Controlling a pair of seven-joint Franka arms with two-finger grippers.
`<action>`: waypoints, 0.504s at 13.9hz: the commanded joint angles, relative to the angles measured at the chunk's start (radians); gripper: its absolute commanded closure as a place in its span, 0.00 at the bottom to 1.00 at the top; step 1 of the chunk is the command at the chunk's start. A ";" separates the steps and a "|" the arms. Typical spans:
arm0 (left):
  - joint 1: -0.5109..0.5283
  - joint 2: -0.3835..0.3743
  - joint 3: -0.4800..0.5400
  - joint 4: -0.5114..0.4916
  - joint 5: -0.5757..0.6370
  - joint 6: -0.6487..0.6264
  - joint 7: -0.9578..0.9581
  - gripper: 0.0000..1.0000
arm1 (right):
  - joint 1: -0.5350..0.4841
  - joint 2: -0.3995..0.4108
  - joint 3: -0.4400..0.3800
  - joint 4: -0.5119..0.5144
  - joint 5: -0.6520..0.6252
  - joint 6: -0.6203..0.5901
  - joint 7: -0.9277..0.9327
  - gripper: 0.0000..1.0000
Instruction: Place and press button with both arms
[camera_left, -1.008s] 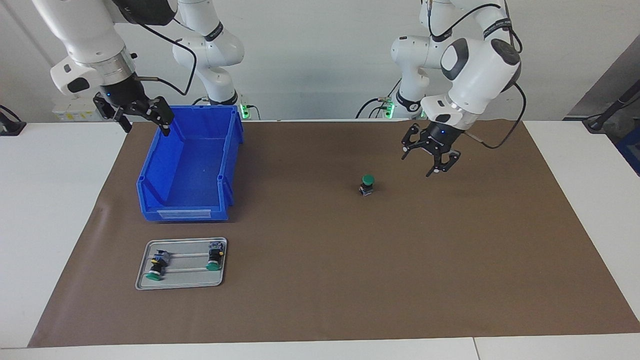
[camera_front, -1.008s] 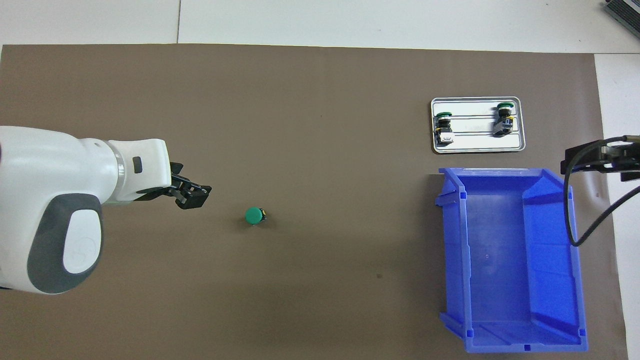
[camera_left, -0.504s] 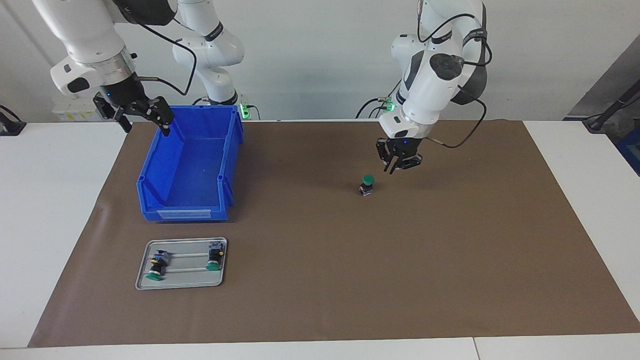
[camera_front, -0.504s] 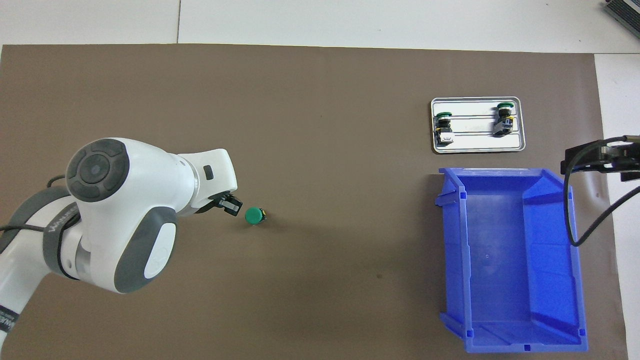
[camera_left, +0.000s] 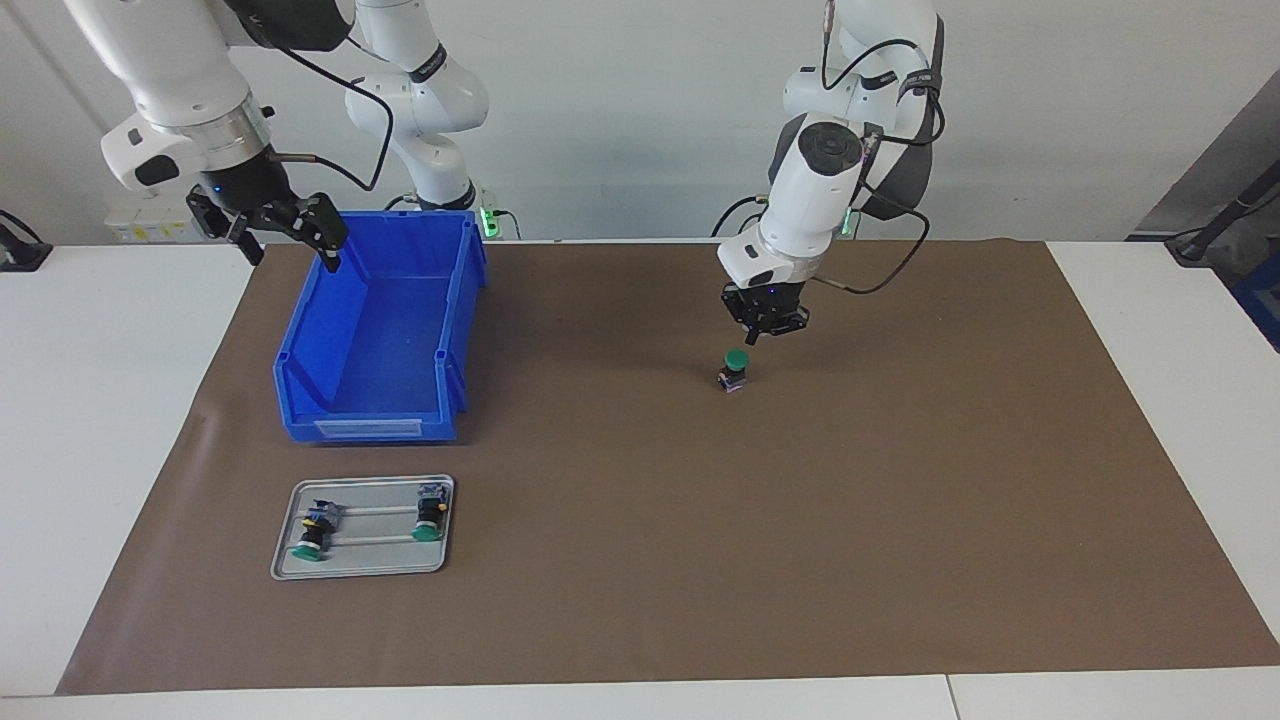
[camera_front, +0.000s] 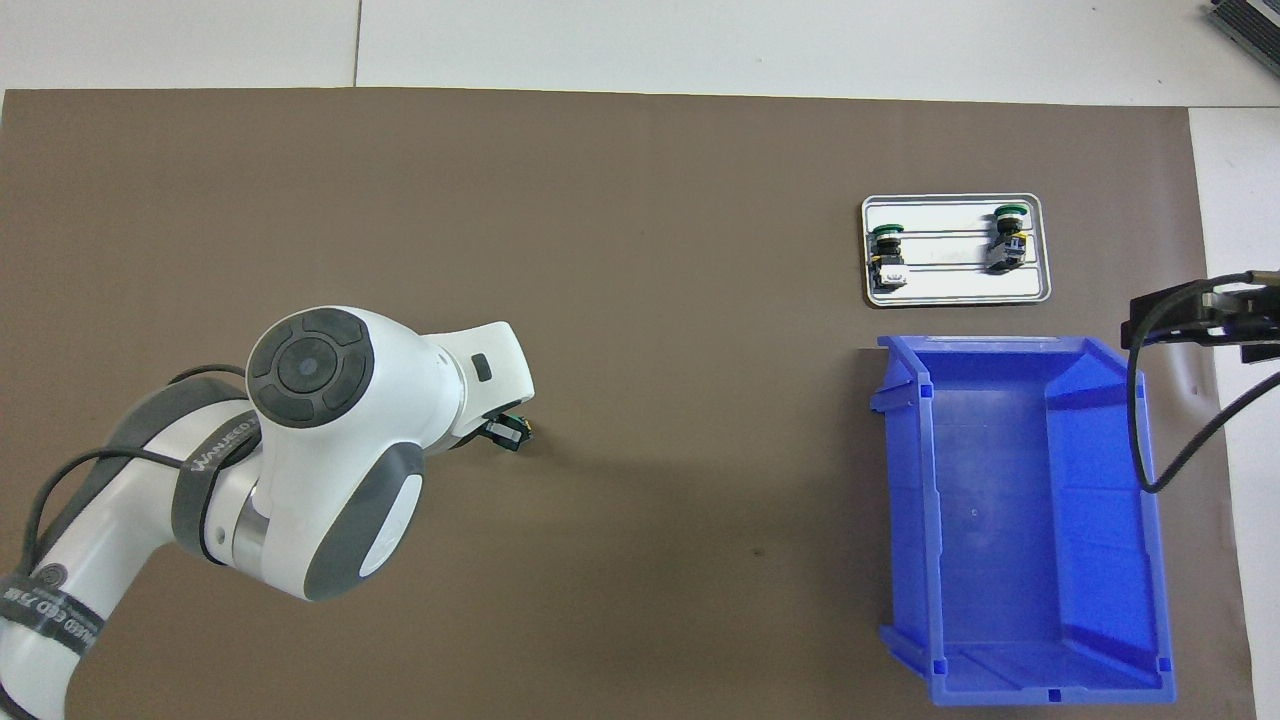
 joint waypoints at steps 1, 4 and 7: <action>-0.019 -0.005 0.014 -0.043 0.032 0.044 -0.038 1.00 | -0.008 -0.009 -0.001 -0.016 -0.010 0.015 -0.034 0.00; -0.021 0.036 0.014 -0.043 0.032 0.089 -0.039 1.00 | -0.008 -0.009 -0.001 -0.016 -0.010 0.015 -0.034 0.00; -0.026 0.081 0.014 -0.038 0.032 0.136 -0.039 1.00 | -0.008 -0.009 -0.001 -0.016 -0.010 0.015 -0.034 0.00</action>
